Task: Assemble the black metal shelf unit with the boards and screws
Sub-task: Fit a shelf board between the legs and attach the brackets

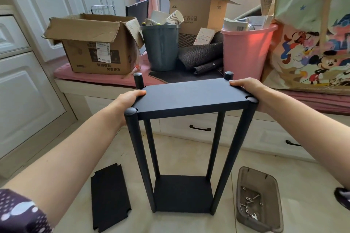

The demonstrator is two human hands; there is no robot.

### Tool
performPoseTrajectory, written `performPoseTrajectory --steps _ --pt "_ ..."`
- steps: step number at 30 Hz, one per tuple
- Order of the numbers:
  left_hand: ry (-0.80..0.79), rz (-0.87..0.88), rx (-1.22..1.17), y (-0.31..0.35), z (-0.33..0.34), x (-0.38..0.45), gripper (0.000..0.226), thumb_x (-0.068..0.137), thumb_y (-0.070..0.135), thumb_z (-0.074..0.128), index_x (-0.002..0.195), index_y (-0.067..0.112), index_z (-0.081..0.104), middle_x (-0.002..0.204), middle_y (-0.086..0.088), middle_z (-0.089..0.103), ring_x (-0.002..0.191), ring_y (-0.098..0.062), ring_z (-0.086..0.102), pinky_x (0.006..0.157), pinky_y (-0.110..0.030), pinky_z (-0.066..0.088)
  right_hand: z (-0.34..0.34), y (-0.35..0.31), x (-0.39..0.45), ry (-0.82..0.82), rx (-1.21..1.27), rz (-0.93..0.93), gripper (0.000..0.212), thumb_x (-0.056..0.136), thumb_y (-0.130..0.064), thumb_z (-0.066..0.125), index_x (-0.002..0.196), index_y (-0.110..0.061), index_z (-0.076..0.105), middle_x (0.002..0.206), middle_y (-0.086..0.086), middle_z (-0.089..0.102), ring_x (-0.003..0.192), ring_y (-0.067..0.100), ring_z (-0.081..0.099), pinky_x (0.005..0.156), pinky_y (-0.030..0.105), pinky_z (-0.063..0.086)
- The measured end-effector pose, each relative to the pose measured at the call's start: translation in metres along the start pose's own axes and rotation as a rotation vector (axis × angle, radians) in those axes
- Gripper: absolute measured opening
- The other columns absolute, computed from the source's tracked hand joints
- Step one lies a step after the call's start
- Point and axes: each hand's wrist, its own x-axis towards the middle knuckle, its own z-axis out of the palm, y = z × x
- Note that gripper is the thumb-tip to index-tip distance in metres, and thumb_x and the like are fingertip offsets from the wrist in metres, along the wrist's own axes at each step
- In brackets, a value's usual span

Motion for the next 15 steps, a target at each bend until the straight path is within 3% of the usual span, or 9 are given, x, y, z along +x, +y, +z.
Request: performPoseTrajectory --steps 2,4,10,15 --pt "-0.006 -0.001 -0.019 -0.0019 0.0005 0.0029 0.041 0.096 0.036 0.064 0.125 0.007 0.061 0.097 -0.008 0.066 0.073 -0.018 0.061 0.058 -0.029 0.048 -0.0003 0.0008 0.0023 -0.003 0.013 -0.01 0.018 0.092 -0.024 0.066 0.091 -0.006 0.064 0.062 0.001 0.067 0.04 0.009 0.06 0.041 0.016 0.048" --pt "-0.006 -0.005 -0.014 -0.0031 0.0 0.0051 0.046 0.096 0.039 0.064 0.129 0.008 0.06 0.105 -0.009 0.066 0.076 -0.019 0.062 0.063 -0.03 0.047 -0.0007 0.0024 0.0041 -0.015 0.024 -0.014 0.02 0.092 -0.027 0.066 0.085 -0.008 0.065 0.056 -0.002 0.068 0.042 0.008 0.061 0.041 0.016 0.049" --pt "-0.021 -0.007 -0.036 0.0012 0.0022 0.0027 0.039 0.096 0.039 0.063 0.123 0.011 0.062 0.087 -0.004 0.068 0.066 -0.017 0.065 0.057 -0.03 0.048 -0.0025 0.0001 0.0076 0.0 0.008 0.013 0.025 0.092 -0.032 0.067 0.083 -0.01 0.063 0.051 -0.003 0.066 0.038 0.007 0.06 0.036 0.016 0.045" --pt "-0.006 0.026 -0.097 0.0051 0.0039 -0.001 0.025 0.096 0.034 0.065 0.11 0.014 0.063 0.082 -0.003 0.07 0.049 -0.013 0.067 0.044 -0.021 0.051 -0.0015 0.0088 0.0107 -0.03 0.047 0.005 0.028 0.092 -0.036 0.067 0.087 -0.009 0.066 0.059 -0.002 0.07 0.045 0.009 0.065 0.041 0.019 0.05"
